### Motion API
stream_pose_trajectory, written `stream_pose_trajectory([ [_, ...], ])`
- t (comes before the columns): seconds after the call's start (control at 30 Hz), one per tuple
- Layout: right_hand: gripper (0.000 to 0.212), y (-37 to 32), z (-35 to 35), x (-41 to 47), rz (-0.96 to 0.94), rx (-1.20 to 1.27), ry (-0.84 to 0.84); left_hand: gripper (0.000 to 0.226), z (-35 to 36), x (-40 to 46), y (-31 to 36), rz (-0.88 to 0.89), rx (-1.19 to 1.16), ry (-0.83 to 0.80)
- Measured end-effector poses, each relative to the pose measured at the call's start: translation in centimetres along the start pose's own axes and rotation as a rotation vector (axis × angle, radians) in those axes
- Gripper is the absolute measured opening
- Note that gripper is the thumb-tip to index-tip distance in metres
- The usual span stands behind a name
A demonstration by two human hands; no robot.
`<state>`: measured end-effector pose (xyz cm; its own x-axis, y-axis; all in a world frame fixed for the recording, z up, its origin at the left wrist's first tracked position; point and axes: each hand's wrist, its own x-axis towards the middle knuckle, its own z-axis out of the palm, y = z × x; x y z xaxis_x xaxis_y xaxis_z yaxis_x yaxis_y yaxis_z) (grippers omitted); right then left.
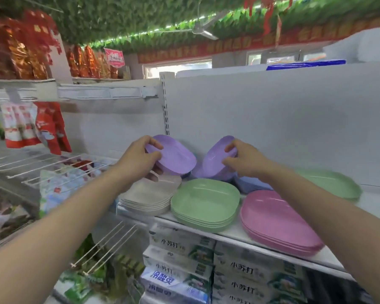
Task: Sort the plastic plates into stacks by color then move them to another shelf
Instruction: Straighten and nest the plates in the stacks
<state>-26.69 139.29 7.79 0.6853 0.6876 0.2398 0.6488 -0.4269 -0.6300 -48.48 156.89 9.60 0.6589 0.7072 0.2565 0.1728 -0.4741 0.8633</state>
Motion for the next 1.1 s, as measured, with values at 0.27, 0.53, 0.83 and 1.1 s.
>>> stream_pose_trajectory([
  [0.27, 0.087, 0.5, 1.3, 3.0, -0.002, -0.426, -0.204, 0.015, 4.6, 8.6, -0.4, 0.002, -0.008, -0.142],
  [0.53, 0.086, -0.3, 1.9, 2.7, 0.131, -0.591, -0.262, 0.021, 6.4, 12.1, 0.2, -0.028, -0.051, -0.299],
  [0.83, 0.079, -1.2, 0.7, 1.6, 0.237, -0.52, -0.147, 0.058, 6.8, 11.6, -1.1, -0.037, -0.008, -0.502],
  [1.1, 0.065, -0.9, 0.5, 0.7, 0.208, -0.454, -0.077, 0.037, 7.7, 10.6, -1.1, 0.259, 0.609, -0.68],
])
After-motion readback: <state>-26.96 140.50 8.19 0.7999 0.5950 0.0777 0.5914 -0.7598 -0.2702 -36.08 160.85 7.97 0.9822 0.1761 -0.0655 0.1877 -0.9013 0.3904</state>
